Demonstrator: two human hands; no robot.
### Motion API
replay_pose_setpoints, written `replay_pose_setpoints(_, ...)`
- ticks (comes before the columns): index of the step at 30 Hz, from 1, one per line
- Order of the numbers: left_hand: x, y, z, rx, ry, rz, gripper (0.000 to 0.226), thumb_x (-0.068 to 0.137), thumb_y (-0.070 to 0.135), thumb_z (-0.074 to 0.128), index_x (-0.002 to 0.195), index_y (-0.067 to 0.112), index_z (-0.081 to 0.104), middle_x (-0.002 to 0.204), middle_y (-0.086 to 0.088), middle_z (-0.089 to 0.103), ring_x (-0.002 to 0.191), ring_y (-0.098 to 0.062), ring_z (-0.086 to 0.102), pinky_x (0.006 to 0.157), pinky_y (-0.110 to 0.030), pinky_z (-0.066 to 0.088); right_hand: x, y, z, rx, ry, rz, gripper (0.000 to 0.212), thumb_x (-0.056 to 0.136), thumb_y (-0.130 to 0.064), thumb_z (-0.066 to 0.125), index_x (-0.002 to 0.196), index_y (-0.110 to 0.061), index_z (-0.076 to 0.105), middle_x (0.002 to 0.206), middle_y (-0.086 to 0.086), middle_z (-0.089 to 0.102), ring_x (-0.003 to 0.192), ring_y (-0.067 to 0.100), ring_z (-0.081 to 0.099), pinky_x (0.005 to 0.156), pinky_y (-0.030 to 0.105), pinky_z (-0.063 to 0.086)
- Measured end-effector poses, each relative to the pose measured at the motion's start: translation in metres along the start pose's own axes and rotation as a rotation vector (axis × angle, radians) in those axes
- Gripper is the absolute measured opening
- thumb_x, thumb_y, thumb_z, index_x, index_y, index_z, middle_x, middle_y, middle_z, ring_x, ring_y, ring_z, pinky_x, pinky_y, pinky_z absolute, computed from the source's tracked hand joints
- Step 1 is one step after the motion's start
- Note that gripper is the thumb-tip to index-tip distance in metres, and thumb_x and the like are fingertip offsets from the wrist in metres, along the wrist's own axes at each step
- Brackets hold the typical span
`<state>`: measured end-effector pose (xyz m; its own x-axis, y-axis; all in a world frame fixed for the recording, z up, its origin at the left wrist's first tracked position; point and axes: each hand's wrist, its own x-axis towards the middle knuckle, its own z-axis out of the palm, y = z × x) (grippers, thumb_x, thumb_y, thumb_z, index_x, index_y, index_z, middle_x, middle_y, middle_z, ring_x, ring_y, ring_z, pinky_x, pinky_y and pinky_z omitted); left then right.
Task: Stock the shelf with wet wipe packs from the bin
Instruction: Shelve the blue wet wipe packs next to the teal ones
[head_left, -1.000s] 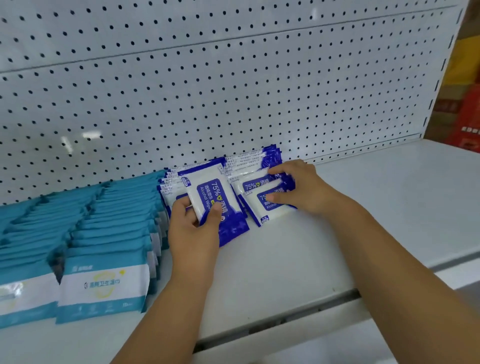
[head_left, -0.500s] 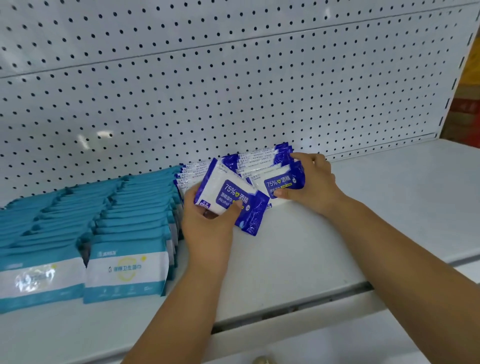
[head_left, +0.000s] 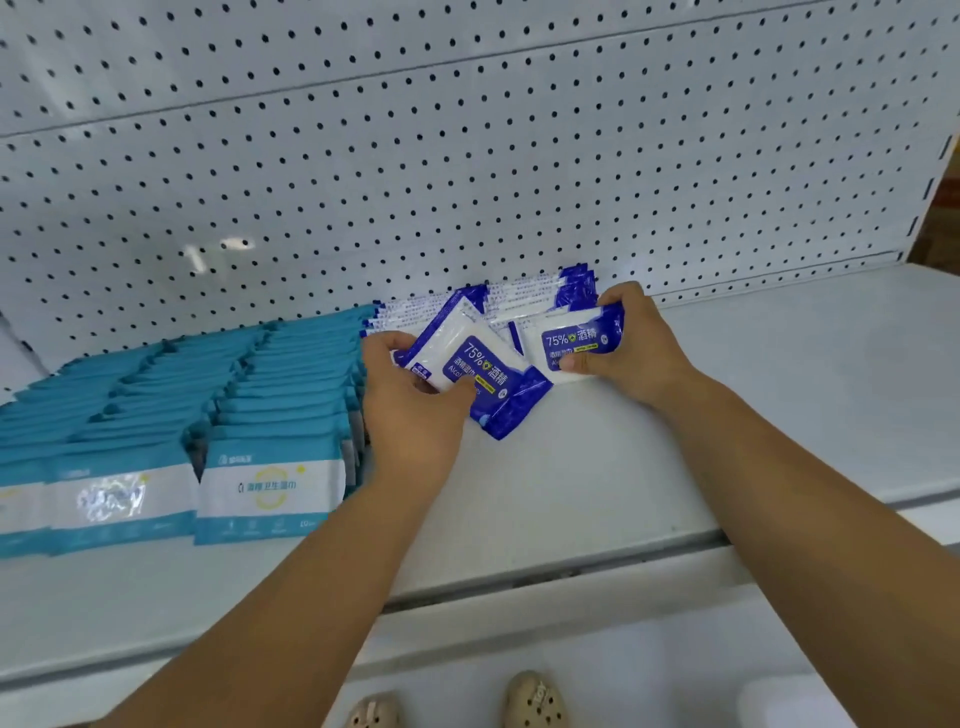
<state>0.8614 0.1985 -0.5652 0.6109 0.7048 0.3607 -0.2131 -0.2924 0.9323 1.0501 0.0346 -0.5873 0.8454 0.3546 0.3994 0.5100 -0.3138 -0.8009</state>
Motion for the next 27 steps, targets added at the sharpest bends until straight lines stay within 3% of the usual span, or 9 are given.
replay_pose_setpoints(4, 0.009, 0.017, -0.013, 0.310, -0.146, 0.064, 0.047, 0.074, -0.002, 0.077, 0.104, 0.026, 0.053, 0.083, 0.001, 0.069, 0.058, -0.003, 0.057, 0.052, -0.013, 0.045, 0.001, 0.002, 0.001, 0.028, 0.010, -0.009, 0.076, 0.058, -0.028, 0.098, 0.111, -0.025, 0.044, 0.117, 0.004, 0.053, 0.097, 0.016, 0.058, 0.073, 0.022, 0.046)
replay_pose_setpoints(9, 0.030, 0.039, -0.035, 0.690, -0.314, 0.058, 0.044, 0.070, 0.017, 0.088, 0.092, 0.028, 0.052, 0.086, 0.009, 0.065, 0.071, -0.006, 0.061, 0.053, -0.018, 0.044, 0.001, 0.003, 0.003, -0.008, 0.027, -0.030, 0.075, 0.059, -0.029, 0.097, 0.111, -0.025, 0.043, 0.114, 0.001, 0.050, 0.098, 0.016, 0.054, 0.069, 0.018, 0.040)
replay_pose_setpoints(13, 0.038, 0.052, -0.034, 0.789, -0.394, 0.091, 0.075, 0.067, 0.012, 0.090, 0.119, 0.025, 0.038, 0.088, 0.013, 0.056, 0.074, -0.002, 0.058, 0.052, -0.018, 0.046, 0.002, 0.002, 0.003, -0.015, 0.010, -0.027, 0.078, 0.059, -0.031, 0.097, 0.113, -0.027, 0.042, 0.117, 0.000, 0.049, 0.101, 0.016, 0.055, 0.073, 0.021, 0.044)
replay_pose_setpoints(16, 0.041, 0.057, -0.029, 1.017, -0.513, 0.306, 0.089, 0.071, 0.015, 0.087, 0.137, 0.031, 0.029, 0.087, 0.009, 0.059, 0.069, -0.003, 0.056, 0.053, -0.017, 0.046, 0.002, 0.000, 0.002, -0.026, 0.007, -0.022, 0.079, 0.059, -0.032, 0.097, 0.115, -0.026, 0.041, 0.117, -0.001, 0.048, 0.100, 0.014, 0.055, 0.070, 0.016, 0.042)
replay_pose_setpoints(20, 0.048, 0.059, -0.025, 1.320, -0.560, 0.361, 0.061, 0.075, 0.033, 0.083, 0.116, 0.028, 0.039, 0.101, 0.003, 0.063, 0.081, -0.012, 0.058, 0.066, -0.028, 0.053, 0.001, -0.002, 0.001, -0.005, 0.003, -0.008, 0.077, 0.060, -0.029, 0.097, 0.115, -0.024, 0.043, 0.117, -0.001, 0.050, 0.095, 0.008, 0.055, 0.067, 0.016, 0.043)
replay_pose_setpoints(23, 0.053, 0.060, -0.024, 1.578, -0.526, 0.403, 0.045, 0.073, 0.055, 0.077, 0.094, 0.027, 0.049, 0.093, 0.005, 0.054, 0.095, -0.016, 0.052, 0.079, -0.034, 0.047, 0.001, -0.003, 0.001, 0.003, -0.010, -0.004, 0.075, 0.061, -0.029, 0.096, 0.114, -0.024, 0.043, 0.117, -0.001, 0.051, 0.090, 0.004, 0.054, 0.066, 0.015, 0.043)
replay_pose_setpoints(25, 0.058, 0.055, -0.023, 1.720, -0.532, 0.412, 0.048, 0.070, 0.069, 0.069, 0.075, 0.028, 0.047, 0.087, 0.005, 0.044, 0.096, -0.016, 0.041, 0.080, -0.035, 0.038, 0.002, -0.001, 0.002, 0.006, -0.009, -0.004, 0.074, 0.061, -0.028, 0.096, 0.113, -0.024, 0.044, 0.117, 0.000, 0.052, 0.090, 0.003, 0.054, 0.065, 0.014, 0.041)
replay_pose_setpoints(27, 0.065, 0.046, -0.020, 1.719, -0.586, 0.367, 0.054, 0.066, 0.079, 0.065, 0.083, 0.029, 0.054, 0.095, 0.004, 0.047, 0.104, -0.018, 0.039, 0.084, -0.036, 0.038, 0.002, -0.001, 0.002, 0.003, -0.006, -0.004, 0.074, 0.061, -0.028, 0.096, 0.112, -0.024, 0.044, 0.117, 0.000, 0.052, 0.090, 0.002, 0.054, 0.065, 0.014, 0.040)
